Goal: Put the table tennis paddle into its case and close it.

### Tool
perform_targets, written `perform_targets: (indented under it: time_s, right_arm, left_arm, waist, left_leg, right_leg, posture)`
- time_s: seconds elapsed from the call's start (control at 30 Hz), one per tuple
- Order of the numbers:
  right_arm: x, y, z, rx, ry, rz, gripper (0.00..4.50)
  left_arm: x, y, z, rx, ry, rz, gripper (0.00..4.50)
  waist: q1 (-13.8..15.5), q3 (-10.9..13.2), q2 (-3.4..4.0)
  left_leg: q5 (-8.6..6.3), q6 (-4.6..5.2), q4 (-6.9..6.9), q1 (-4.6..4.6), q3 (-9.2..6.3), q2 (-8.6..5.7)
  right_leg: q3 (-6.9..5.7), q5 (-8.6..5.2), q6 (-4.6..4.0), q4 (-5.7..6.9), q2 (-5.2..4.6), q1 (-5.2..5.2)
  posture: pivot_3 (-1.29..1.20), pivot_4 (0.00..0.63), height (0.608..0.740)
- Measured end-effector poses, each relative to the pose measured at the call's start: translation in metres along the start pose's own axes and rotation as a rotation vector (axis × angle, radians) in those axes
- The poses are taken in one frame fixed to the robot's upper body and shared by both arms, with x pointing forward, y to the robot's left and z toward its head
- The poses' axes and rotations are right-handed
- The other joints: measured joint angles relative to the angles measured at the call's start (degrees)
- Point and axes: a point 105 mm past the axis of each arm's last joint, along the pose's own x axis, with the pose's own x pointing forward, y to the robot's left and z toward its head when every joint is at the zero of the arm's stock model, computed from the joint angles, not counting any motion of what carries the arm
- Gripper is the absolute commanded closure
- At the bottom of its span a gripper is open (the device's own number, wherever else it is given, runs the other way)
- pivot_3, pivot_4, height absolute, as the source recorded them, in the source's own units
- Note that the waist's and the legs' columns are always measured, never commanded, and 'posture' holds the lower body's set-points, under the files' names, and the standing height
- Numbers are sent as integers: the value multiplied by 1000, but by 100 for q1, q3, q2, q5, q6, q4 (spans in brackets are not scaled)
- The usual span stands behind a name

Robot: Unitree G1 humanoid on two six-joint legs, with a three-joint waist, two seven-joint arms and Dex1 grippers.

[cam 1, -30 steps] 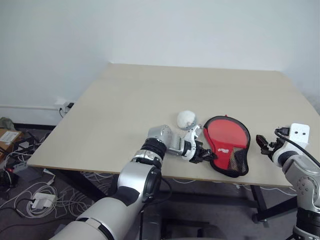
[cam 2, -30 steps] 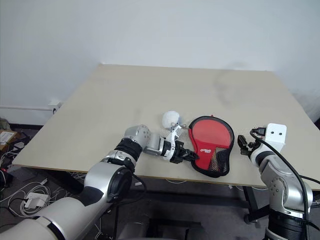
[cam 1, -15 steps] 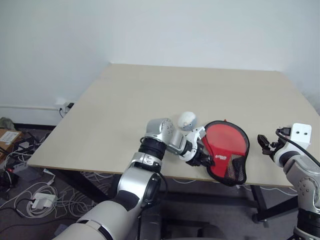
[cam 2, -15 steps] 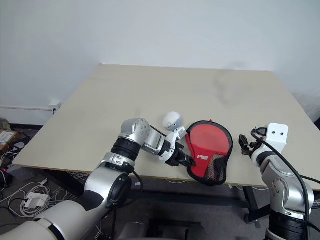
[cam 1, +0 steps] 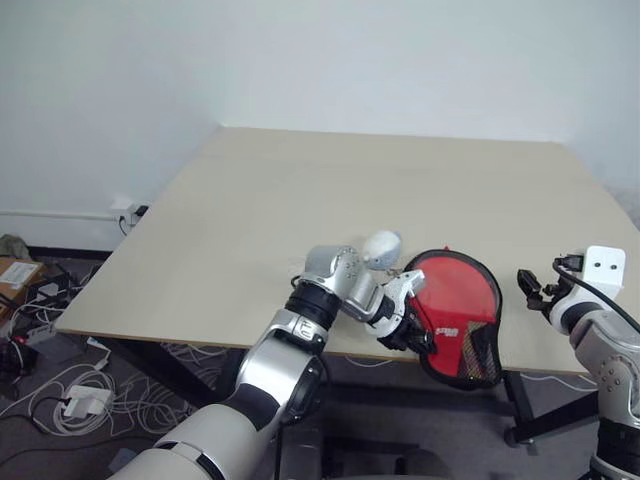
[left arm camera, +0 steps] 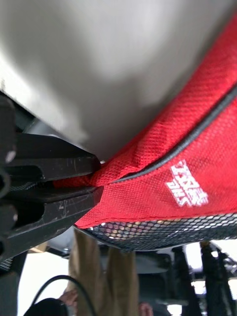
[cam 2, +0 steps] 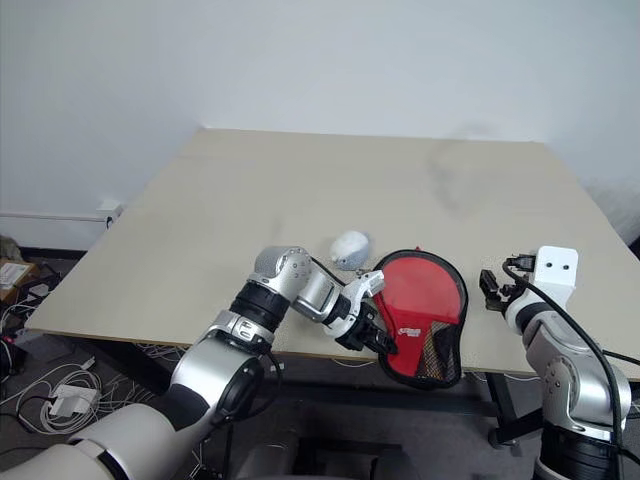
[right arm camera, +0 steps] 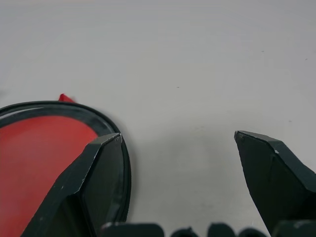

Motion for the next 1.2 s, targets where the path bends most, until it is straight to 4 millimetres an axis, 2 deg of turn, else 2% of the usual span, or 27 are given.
perform_targets:
  time_s: [0.3,0.33,0.37,0.57,0.8,0.9,1.07,1.2]
  right_arm:
    - [3,7,1,-17,3,25,525]
    - [4,8,1,-19,4,30,525]
    - [4,9,1,-21,4,33,525]
    - [7,13,4,-33,0,43,525]
    - [8,16,5,-35,-2,65,525]
    - [8,18,5,-36,0,84,525]
    - [8,25,3,-46,7,124,525]
    - [11,34,8,-51,-3,171,525]
  left_arm:
    - [14,-23,-13,117,98,-82,4489]
    - [15,-25,-13,125,98,-93,3977]
    - [15,-26,-14,129,99,-103,3802]
    - [16,-28,-11,128,88,-127,1894]
    - [12,-33,-9,200,24,-225,1894]
    - [-8,-23,-6,295,-43,-204,1894]
    - [-53,1,-5,399,-163,-160,1894]
    - [-68,13,-12,479,-209,-131,1894]
  waist:
    - [-4,0,2]
    - [-3,0,3]
    - [-3,0,3]
    - [-3,0,3]
    - [-4,0,5]
    - [-21,-4,13]
    - [-46,-5,19]
    - [0,-4,19]
  left_leg:
    - [0,0,0,0,1,1]
    - [0,0,0,0,1,1]
    - [0,0,0,0,1,1]
    - [0,2,1,0,0,1]
    - [0,0,0,0,4,5]
    - [0,-2,-2,3,11,12]
    - [2,-6,-2,3,17,26]
    - [1,-4,2,2,32,24]
  right_leg:
    - [1,0,-1,-1,0,-1]
    - [2,0,-1,-1,0,-1]
    - [2,0,-1,-1,0,-1]
    - [3,0,-1,-1,-1,-1]
    - [4,0,-1,0,0,-3]
    - [6,1,-2,0,3,-3]
    - [10,1,-3,0,16,-5]
    - [9,2,-3,-3,15,-3]
  posture:
    - [0,0,715]
    - [0,0,715]
    - [0,0,715]
    - [0,0,715]
    - [0,0,715]
    - [0,0,715]
    - [0,0,715]
    - [0,0,715]
